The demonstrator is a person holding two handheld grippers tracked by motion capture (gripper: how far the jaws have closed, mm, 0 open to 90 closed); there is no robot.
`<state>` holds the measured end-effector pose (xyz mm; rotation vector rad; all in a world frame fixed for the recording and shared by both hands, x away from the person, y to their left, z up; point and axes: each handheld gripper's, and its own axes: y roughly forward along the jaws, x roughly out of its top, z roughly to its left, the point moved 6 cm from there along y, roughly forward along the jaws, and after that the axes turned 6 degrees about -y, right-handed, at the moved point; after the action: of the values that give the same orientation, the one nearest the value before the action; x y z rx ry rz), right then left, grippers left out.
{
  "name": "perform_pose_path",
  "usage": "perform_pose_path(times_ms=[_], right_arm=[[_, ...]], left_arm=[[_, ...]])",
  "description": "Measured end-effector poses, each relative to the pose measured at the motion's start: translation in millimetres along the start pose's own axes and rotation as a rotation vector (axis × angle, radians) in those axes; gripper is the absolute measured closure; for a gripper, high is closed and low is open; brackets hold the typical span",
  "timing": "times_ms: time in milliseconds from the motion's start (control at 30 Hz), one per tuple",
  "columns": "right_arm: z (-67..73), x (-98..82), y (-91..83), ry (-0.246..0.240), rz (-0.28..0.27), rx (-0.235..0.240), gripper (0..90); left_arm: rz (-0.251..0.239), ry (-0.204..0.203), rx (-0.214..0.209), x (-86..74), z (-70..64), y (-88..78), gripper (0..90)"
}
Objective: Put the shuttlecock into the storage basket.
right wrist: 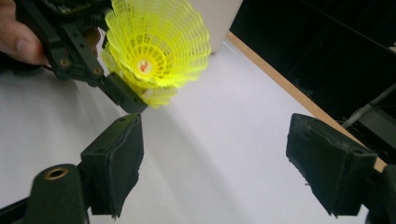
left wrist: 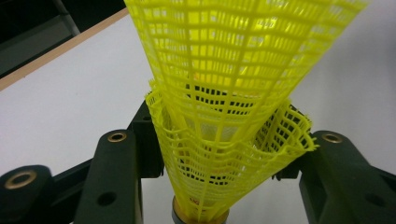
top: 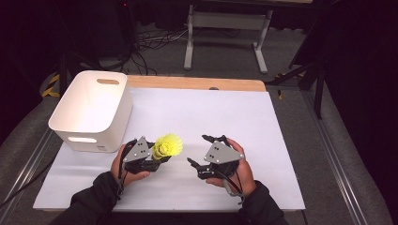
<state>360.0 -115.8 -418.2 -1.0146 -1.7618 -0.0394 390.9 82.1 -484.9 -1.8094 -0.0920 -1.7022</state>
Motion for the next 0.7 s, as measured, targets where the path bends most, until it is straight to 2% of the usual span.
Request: perform_pose_path(times_ms=[233,700], right_arm=[[-3.7,-15.6,-2.3,0.022,0.026,-0.016,20.0],[-5.3,-37.5,-4.8,0.033,0.052,-0.048,20.1]], left_arm=[[-0.008,-0.003,0.016,1.0,4.4,-6.3,49.3],[-0.020,-0.004,0.035,2.8,10.5,-16.5,49.3]])
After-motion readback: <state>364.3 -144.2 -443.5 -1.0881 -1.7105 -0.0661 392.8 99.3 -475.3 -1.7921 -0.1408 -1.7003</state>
